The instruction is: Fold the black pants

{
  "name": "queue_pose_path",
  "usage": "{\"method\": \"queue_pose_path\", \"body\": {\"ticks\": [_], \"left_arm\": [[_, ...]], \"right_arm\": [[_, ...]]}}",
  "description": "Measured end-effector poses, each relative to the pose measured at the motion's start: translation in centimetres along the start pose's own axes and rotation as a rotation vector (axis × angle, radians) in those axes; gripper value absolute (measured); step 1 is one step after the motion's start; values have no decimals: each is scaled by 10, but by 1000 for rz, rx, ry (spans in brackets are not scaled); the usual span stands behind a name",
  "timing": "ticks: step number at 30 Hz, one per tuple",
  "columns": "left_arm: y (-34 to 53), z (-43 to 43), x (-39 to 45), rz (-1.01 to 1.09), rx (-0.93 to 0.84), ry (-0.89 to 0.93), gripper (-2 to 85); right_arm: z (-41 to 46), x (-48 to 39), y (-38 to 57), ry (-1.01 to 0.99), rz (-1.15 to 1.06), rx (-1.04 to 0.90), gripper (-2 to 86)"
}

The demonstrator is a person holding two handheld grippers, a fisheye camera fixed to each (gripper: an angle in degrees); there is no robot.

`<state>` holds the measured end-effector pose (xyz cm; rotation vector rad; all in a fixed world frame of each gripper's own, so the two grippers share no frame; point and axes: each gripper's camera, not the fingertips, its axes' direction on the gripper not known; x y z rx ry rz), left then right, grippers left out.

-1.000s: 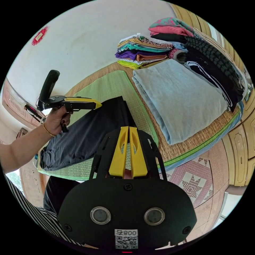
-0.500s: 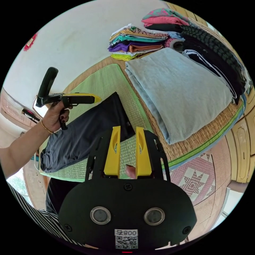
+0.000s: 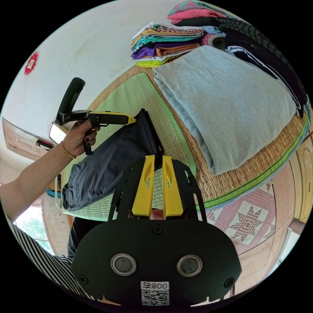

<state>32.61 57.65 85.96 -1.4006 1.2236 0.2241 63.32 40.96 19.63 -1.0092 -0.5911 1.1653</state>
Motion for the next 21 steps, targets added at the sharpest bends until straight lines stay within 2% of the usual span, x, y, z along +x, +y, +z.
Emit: {"method": "queue_pose_path", "body": {"ticks": [9,21], "left_arm": [[31,-76,13,53,51,14,6],[152,-230,6,69,313,115,6]], "right_arm": [[-6,-9,5,-68,-3,76,36],[-21,-91,14,-154,-224,207,33]]}}
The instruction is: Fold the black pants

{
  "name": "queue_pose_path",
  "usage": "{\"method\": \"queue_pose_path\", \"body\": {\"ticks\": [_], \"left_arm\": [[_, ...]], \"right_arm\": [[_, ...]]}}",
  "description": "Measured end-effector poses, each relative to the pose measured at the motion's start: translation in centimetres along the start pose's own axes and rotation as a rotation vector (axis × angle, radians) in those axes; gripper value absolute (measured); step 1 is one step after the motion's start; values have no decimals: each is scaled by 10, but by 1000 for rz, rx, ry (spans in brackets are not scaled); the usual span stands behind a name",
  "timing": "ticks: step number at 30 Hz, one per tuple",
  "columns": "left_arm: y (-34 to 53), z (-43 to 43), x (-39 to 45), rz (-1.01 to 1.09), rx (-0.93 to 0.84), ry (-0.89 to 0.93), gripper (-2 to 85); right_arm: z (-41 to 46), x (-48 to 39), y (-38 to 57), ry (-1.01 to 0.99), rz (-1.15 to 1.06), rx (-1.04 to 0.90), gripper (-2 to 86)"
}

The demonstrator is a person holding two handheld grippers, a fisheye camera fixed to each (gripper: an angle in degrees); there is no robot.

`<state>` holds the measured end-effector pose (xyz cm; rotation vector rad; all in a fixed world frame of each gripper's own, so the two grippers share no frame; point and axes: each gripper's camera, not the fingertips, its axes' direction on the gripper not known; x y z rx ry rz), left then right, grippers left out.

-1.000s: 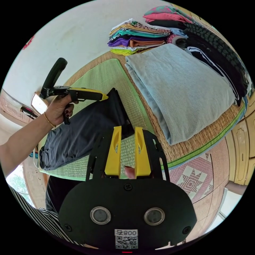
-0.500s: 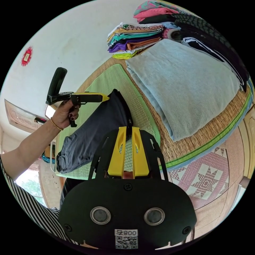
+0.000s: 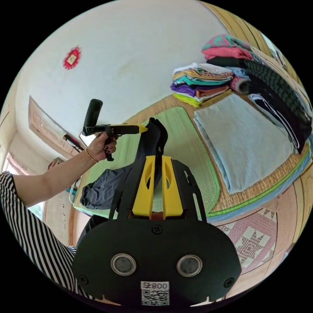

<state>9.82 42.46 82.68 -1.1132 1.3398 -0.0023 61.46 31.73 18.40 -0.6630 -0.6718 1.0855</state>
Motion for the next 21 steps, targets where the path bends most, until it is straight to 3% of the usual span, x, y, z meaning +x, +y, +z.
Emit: {"method": "queue_pose_path", "body": {"ticks": [11,21], "left_arm": [[154,-167,-18,-135,185,71,8],[300,-229,-47,-469,130,21,6]], "right_arm": [[104,-130,11,-191,-304,-178,33],[254,-195,47,-252,-438,-475,32]]}}
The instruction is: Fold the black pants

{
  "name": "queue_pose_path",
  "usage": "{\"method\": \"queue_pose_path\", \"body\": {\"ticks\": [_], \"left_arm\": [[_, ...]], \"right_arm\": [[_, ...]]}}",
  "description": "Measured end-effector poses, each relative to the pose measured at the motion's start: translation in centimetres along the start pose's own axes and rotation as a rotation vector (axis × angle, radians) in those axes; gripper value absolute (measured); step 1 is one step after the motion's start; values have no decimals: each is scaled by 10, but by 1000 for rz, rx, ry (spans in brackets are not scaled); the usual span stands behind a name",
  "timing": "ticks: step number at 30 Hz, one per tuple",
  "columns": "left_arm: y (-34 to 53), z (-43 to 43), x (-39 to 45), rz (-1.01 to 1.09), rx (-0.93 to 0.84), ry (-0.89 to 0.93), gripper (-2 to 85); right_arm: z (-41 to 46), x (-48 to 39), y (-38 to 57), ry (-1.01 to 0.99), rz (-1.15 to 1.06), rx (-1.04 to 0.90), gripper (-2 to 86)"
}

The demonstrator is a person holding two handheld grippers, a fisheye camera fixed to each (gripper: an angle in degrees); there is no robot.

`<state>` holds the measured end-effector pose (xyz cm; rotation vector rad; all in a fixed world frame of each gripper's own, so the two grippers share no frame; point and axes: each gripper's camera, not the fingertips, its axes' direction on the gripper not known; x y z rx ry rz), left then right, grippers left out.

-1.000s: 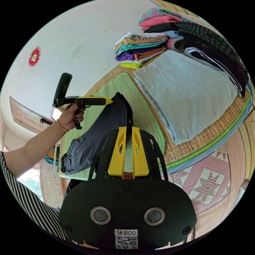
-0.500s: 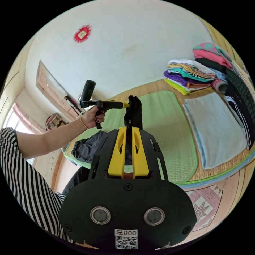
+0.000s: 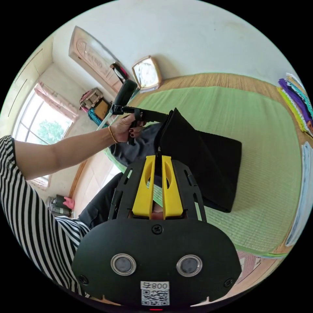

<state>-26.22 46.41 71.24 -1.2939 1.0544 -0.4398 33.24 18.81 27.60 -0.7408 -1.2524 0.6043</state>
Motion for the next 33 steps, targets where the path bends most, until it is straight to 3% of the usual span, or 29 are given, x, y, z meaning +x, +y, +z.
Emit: {"method": "queue_pose_path", "body": {"ticks": [4,8,17,26,33], "left_arm": [[41,-28,-22,-163,28,-55,4],[72,-54,-5,-143,95,-19,6],[123,-44,31,-165,-66,-124,28],[146,-48,46,-178,-90,-189,15],[168,-41,56,-176,-92,-197,3]], "right_arm": [[60,6,-16,-28,-6,-126,33],[94,10,-26,-60,-32,-189,31],[133,26,-43,-145,-79,-280,26],[123,68,-102,-5,-101,-179,28],[171,85,-153,44,-131,-267,36]]}}
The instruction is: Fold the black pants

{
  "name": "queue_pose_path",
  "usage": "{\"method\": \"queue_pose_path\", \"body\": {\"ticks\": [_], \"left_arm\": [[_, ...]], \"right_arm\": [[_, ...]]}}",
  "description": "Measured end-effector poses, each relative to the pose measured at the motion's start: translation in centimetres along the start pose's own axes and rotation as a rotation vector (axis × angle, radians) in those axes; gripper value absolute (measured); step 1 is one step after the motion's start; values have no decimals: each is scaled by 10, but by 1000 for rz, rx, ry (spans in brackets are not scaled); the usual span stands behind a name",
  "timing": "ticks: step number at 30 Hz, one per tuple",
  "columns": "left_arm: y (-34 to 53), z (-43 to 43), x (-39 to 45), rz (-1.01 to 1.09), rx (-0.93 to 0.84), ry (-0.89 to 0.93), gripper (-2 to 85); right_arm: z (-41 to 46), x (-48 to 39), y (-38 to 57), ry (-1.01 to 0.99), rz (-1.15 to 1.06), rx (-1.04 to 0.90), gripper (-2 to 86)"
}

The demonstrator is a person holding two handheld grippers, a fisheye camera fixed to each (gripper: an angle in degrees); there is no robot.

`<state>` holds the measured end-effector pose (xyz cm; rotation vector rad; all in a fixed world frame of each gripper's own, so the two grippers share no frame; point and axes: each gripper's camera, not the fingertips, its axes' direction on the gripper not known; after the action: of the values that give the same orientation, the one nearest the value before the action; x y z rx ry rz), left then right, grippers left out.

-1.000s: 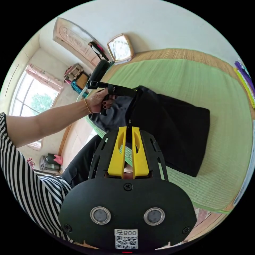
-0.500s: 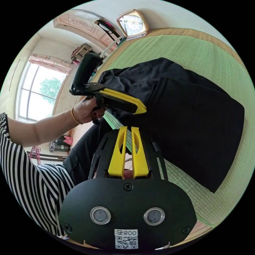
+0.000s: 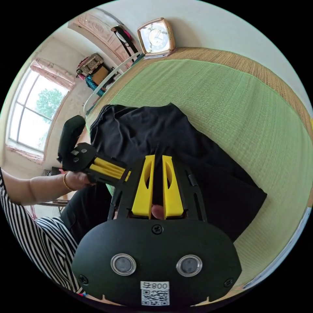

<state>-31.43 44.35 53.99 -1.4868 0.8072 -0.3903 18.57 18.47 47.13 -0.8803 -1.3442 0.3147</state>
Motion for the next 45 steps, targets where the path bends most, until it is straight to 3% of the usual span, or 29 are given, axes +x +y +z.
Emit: {"method": "queue_pose_path", "body": {"ticks": [7,13,19,24,29,35,45], "left_arm": [[32,2,27,47,65,16,2],[55,34,47,61,18,-46,2],[81,45,75,72,69,-89,5],[97,67,109,128,63,-88,17],[104,106,154,229,42,-38,49],[103,160,204,323,-8,-83,67],[107,237,281,451,-40,-228,74]], "right_arm": [[-2,23,-2,-32,39,-3,33],[-40,33,49,-16,75,52,26],[-49,61,110,10,241,15,17],[-62,80,133,-75,314,67,17],[-115,108,171,25,433,185,53],[-135,150,216,-5,579,193,71],[-150,195,259,-328,638,274,27]]}}
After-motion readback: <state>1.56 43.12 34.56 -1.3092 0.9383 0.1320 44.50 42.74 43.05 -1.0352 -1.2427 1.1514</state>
